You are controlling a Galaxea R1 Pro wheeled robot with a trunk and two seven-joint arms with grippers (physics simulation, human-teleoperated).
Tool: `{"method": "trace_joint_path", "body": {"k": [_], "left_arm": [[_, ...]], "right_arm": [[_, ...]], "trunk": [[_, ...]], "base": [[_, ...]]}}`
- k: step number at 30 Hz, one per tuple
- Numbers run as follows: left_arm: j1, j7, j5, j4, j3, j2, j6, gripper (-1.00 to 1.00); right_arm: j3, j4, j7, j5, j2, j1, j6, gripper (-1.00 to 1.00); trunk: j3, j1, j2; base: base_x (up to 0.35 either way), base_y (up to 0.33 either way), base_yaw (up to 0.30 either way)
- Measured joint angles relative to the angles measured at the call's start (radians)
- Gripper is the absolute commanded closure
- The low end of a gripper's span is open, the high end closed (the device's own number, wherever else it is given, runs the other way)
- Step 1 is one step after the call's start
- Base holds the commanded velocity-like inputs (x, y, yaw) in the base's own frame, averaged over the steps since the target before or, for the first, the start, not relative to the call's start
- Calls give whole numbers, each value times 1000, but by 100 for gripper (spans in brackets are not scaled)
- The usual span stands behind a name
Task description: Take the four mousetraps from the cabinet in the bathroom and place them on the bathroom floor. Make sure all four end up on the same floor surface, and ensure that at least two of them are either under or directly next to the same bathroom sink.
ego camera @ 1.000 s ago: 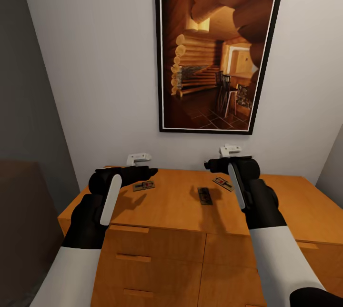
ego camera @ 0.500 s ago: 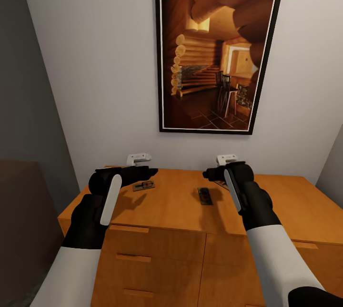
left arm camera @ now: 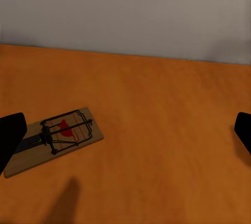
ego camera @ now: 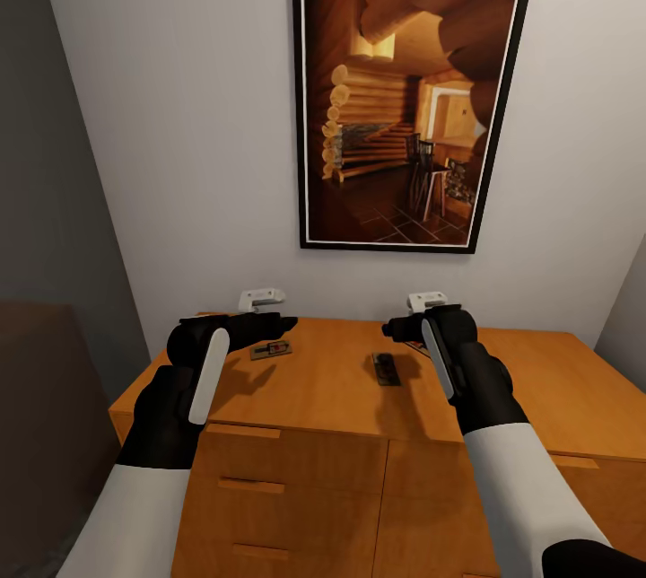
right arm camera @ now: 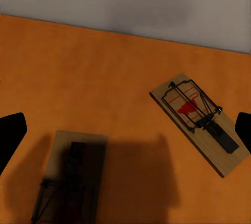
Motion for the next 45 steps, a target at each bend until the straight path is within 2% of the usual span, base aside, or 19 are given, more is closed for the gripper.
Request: {"method": "trace_joint_path", "body": {"k": [15,29,35,45], "left_arm": [[0,1,0,0,0,0,0,-100],[0,1,0,0,0,0,0,-100],[0,1,0,0,0,0,0,-100],[0,1,0,0,0,0,0,-100]], "right_arm": [[0,0,3,-2,1,0,0,-100],[0,45,1,-4,71,0,0,-100],[0,59,3,-4,82,0,0,-100],[-1,63,6,-5,84,0,0,-100]], "trunk": [[0,0,0],[0,0,0],[0,0,0],[0,0,0]], "base": [[0,0,0],[0,0,0],[0,0,0],[0,0,0]]}}
